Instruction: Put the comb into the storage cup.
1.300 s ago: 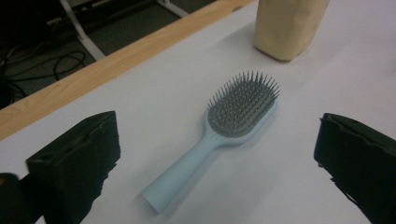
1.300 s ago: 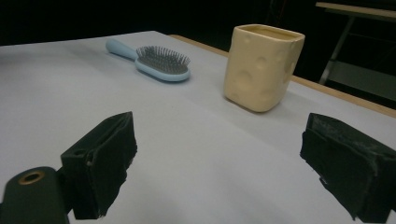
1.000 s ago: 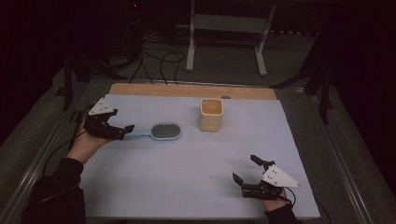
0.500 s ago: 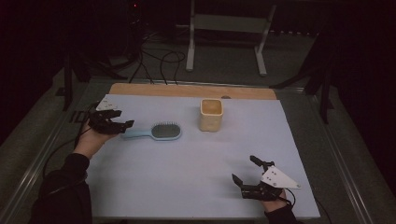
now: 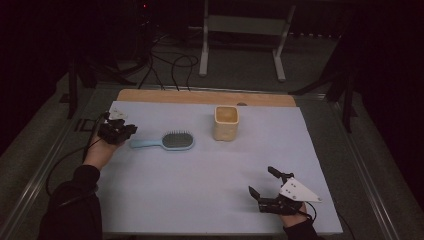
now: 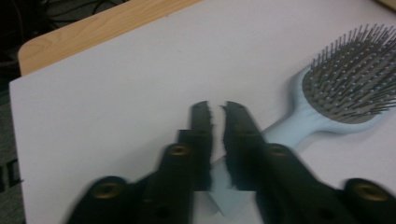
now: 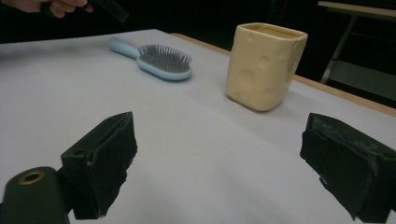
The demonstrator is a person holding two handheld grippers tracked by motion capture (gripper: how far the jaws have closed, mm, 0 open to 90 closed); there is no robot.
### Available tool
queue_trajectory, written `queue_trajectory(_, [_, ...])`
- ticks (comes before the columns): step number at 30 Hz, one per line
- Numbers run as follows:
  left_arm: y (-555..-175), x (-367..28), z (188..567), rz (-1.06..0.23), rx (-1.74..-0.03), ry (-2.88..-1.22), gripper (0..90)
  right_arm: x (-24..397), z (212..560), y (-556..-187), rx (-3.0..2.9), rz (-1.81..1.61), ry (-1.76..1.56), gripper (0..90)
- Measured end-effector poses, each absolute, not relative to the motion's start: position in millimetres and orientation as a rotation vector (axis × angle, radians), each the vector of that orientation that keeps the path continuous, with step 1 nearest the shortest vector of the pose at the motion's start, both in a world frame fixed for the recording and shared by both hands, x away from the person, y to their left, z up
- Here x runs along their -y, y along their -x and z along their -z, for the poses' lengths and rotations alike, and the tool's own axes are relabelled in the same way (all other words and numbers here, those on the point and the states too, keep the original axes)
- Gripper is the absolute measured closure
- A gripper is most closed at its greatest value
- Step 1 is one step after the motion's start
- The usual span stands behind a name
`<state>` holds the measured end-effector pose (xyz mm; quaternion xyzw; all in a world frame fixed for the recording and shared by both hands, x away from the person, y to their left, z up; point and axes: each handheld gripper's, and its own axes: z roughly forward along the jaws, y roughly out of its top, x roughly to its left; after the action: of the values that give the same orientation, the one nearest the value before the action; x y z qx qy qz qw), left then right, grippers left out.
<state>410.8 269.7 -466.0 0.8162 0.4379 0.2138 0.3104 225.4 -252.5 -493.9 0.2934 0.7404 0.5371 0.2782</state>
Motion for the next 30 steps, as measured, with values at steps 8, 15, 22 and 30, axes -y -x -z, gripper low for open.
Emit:
queue_trajectory(8, [-416.1,-270.7,471.1,-0.539,-1.193,-2.171,90.0,252.8,493.6,-226.0,-1.985,-1.442,-0.787,10.1])
queue_trajectory(15, [-420.8,-268.0,480.5,-0.514,-1.225,-2.178,90.0,251.2,493.7,-225.3,-1.993,-1.447,-0.783,10.1])
queue_trajectory(22, [-421.9,-266.3,489.4,-0.492,-1.223,-2.202,90.0,251.8,494.2,-225.5,-1.993,-1.440,-0.786,10.1])
queue_trajectory(30, [-420.3,-259.8,492.0,-0.504,-1.203,-2.279,90.0,250.9,493.6,-225.3,-1.991,-1.430,-0.783,10.1])
